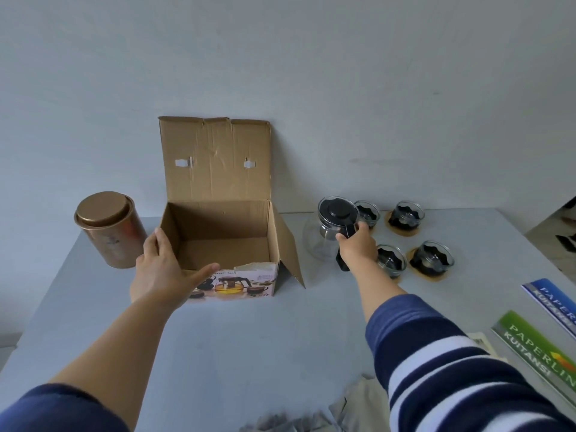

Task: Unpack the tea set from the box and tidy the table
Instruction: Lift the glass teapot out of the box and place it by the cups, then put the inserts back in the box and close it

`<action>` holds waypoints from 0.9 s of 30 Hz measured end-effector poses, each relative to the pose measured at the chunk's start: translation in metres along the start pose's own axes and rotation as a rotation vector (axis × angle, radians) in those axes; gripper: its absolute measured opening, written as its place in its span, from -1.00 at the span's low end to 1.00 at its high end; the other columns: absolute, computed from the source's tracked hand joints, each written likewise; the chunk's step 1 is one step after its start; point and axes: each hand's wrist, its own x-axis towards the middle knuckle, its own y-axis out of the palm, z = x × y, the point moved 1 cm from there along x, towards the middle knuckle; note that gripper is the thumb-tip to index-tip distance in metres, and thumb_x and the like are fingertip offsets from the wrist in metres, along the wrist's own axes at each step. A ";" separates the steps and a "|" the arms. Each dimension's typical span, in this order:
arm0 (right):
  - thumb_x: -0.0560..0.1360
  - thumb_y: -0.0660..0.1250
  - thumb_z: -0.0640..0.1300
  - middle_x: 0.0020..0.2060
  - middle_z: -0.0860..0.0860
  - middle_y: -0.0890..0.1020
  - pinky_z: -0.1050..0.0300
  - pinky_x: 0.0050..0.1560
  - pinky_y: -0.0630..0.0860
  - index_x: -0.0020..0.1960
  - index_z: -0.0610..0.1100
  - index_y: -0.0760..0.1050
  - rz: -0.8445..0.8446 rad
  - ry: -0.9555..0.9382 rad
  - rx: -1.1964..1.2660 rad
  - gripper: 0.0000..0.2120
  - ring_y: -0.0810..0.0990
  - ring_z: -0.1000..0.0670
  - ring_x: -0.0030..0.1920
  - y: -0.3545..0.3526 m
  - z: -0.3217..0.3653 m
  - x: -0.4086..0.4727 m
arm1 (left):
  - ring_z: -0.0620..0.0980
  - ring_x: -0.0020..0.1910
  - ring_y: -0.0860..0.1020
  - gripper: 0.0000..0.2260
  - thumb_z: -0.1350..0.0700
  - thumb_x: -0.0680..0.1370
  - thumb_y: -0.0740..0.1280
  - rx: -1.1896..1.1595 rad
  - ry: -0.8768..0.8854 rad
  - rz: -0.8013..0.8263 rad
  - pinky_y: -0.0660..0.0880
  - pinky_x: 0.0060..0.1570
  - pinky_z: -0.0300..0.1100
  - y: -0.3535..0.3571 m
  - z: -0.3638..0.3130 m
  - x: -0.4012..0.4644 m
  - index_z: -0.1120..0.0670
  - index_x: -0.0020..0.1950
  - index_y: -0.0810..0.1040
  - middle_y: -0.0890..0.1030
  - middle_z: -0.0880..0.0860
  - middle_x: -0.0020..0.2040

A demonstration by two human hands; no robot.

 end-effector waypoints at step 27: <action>0.55 0.17 -0.35 -0.28 -0.13 0.44 0.06 0.12 0.52 -0.22 -0.27 0.37 0.403 0.800 1.427 -0.83 0.47 -0.03 -0.28 0.044 -0.002 -0.134 | 0.19 -0.06 0.45 -0.53 0.24 0.57 0.09 -0.687 -0.226 -0.071 0.42 -0.05 -0.01 -0.018 0.037 -0.045 0.08 0.49 0.11 0.46 0.13 0.10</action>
